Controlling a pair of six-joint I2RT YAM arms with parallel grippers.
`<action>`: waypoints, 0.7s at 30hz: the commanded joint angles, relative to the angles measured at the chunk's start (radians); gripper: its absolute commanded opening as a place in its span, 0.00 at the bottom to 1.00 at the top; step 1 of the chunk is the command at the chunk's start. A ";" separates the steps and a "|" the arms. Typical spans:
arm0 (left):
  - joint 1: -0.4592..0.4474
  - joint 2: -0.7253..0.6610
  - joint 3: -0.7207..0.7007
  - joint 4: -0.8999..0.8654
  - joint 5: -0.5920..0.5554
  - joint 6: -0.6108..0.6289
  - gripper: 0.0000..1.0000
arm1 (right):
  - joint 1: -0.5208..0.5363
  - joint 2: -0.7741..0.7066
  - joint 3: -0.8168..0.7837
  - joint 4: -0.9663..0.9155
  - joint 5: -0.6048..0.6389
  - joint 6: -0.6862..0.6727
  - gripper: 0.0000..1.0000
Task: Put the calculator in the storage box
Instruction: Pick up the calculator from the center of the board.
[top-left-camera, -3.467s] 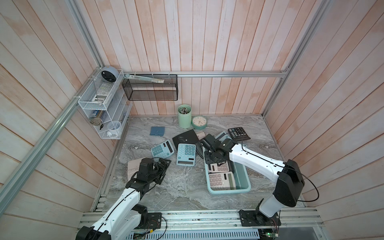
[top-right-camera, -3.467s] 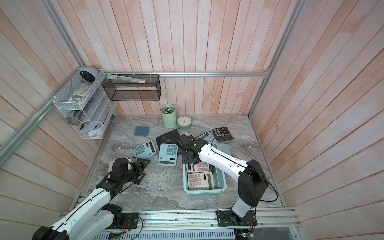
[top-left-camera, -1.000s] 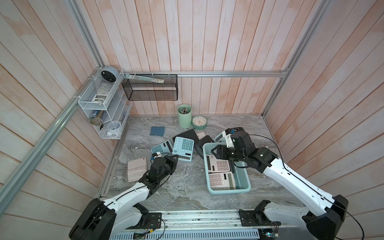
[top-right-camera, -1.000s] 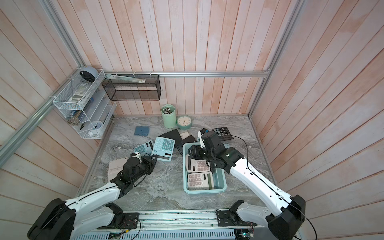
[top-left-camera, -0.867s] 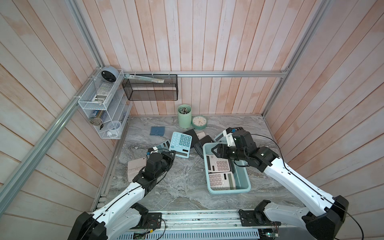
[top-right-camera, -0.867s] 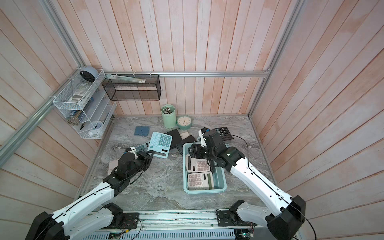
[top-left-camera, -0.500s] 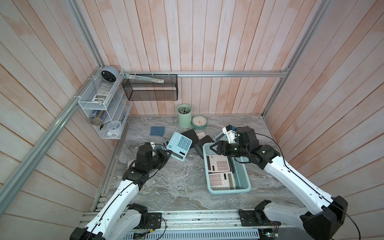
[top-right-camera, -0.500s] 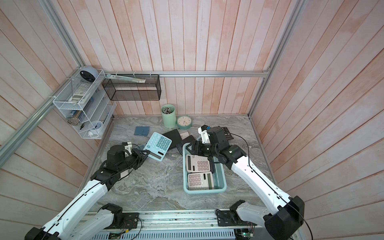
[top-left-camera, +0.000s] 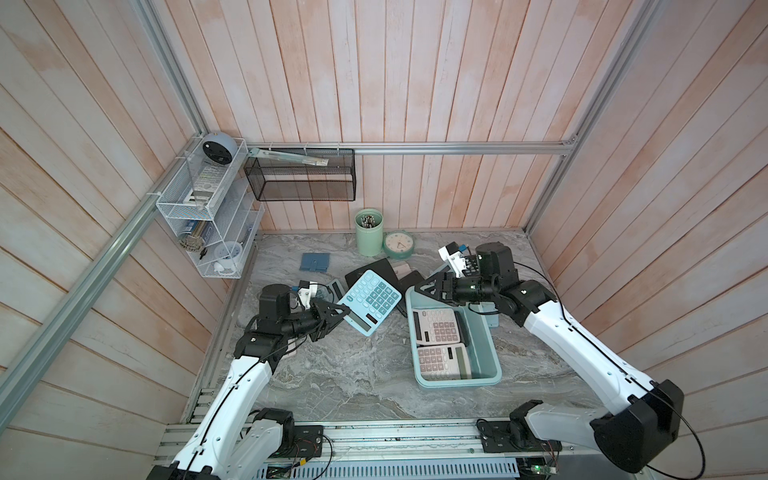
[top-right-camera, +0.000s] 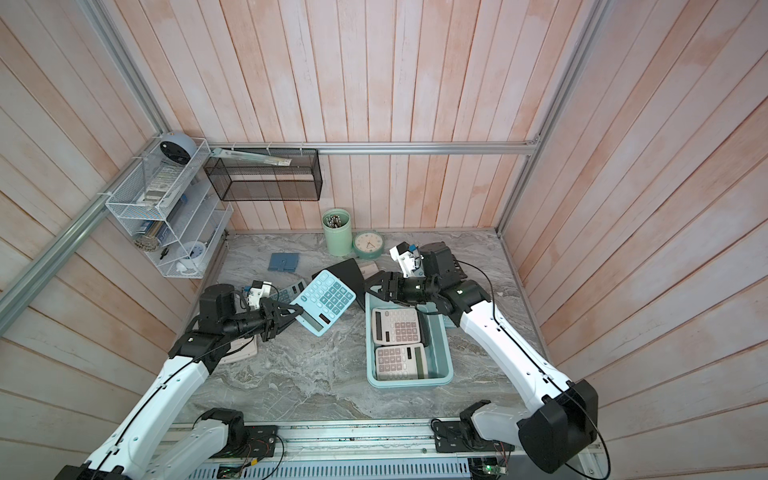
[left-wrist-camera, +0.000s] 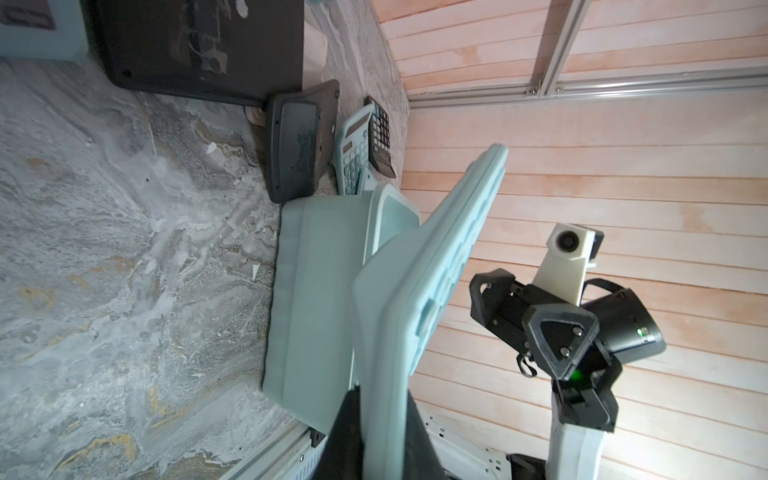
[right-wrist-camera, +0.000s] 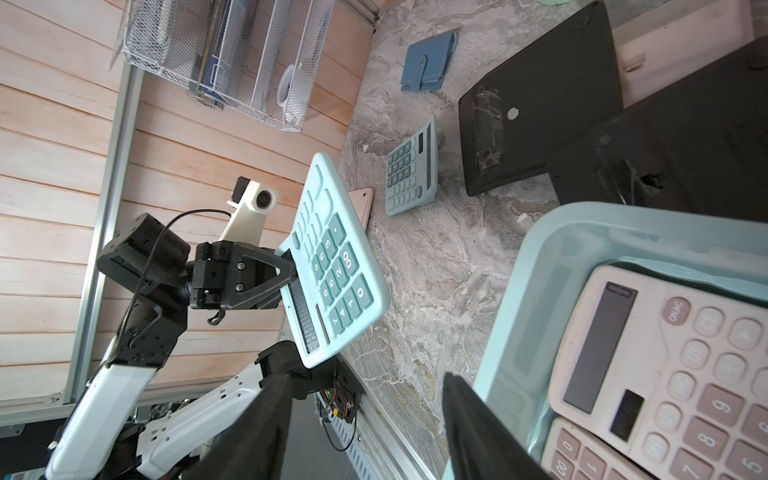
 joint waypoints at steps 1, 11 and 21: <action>0.007 -0.005 -0.007 0.088 0.111 -0.023 0.00 | -0.011 0.049 0.050 0.020 -0.101 -0.004 0.63; 0.004 -0.038 -0.040 0.160 0.167 -0.084 0.00 | 0.002 0.142 0.104 0.113 -0.245 0.082 0.61; -0.018 -0.050 -0.061 0.202 0.177 -0.115 0.00 | 0.085 0.236 0.182 0.079 -0.260 0.058 0.56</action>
